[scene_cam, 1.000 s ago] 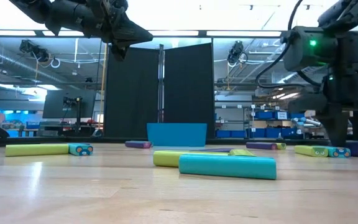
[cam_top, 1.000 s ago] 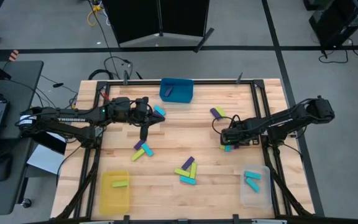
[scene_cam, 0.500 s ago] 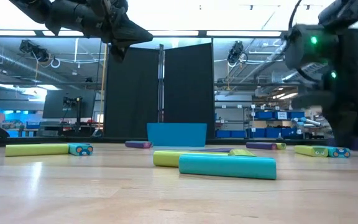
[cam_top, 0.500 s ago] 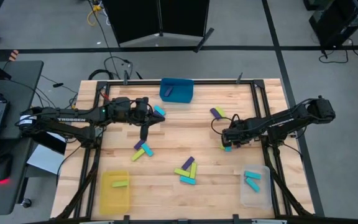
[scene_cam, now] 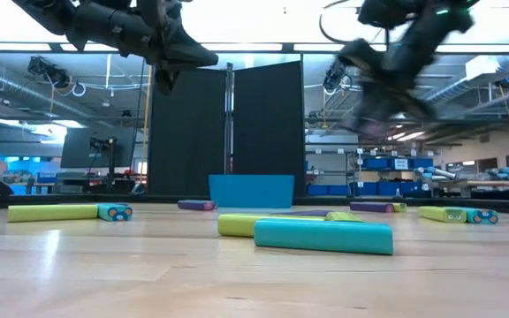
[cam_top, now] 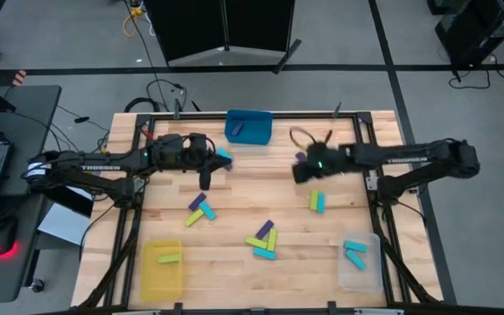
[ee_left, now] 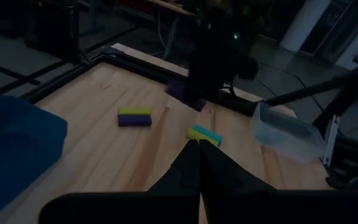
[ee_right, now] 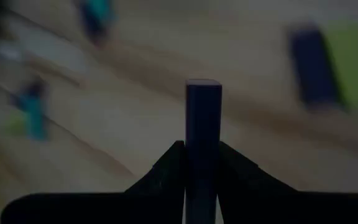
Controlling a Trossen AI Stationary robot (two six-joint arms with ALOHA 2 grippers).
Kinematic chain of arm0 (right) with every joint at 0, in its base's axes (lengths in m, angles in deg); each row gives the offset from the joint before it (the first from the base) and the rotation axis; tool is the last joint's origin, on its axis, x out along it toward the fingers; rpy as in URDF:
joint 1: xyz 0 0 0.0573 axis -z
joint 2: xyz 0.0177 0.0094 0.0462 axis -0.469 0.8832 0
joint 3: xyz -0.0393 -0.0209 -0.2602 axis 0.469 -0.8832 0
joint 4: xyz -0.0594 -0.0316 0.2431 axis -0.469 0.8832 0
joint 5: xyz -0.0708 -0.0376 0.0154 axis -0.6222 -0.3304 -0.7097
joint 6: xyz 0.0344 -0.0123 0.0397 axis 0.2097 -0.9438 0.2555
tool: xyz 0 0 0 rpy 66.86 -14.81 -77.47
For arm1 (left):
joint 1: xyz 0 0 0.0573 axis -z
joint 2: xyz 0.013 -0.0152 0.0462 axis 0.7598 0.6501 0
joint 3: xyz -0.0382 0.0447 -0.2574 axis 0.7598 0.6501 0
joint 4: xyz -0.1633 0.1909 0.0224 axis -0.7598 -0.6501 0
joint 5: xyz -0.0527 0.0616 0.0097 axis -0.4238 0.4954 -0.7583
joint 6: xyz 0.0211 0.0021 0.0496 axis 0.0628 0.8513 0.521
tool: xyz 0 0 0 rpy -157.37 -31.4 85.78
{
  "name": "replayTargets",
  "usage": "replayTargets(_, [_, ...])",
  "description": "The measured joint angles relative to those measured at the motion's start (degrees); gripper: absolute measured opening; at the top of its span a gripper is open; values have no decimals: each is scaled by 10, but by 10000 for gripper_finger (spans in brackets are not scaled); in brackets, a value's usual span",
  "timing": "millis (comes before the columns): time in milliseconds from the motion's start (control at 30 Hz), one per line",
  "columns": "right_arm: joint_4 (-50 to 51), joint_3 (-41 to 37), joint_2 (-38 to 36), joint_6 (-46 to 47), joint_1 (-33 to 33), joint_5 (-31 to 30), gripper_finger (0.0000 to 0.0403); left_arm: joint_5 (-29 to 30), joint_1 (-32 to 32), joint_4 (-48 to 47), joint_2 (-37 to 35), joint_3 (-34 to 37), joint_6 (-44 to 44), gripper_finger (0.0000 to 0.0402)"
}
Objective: Sort blocks
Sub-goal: Put the purple block into the blue bin
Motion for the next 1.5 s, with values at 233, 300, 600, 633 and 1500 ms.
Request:
replayTargets(233, [-244,81,126,-68,120,105,70,8,-3,7,0,0,-5,3])
replayTargets(300, [-270,119,179,-71,140,127,70,11,-3,7,0,0,-5,3])
replayTargets(600, [-284,285,380,-24,182,152,70,18,-3,9,0,0,-5,3])
replayTargets(633, [-283,297,394,-18,187,153,70,18,-3,9,0,0,-5,3])
replayTargets(1500, [-77,335,448,-65,250,102,70,27,-3,9,0,0,-4,3])
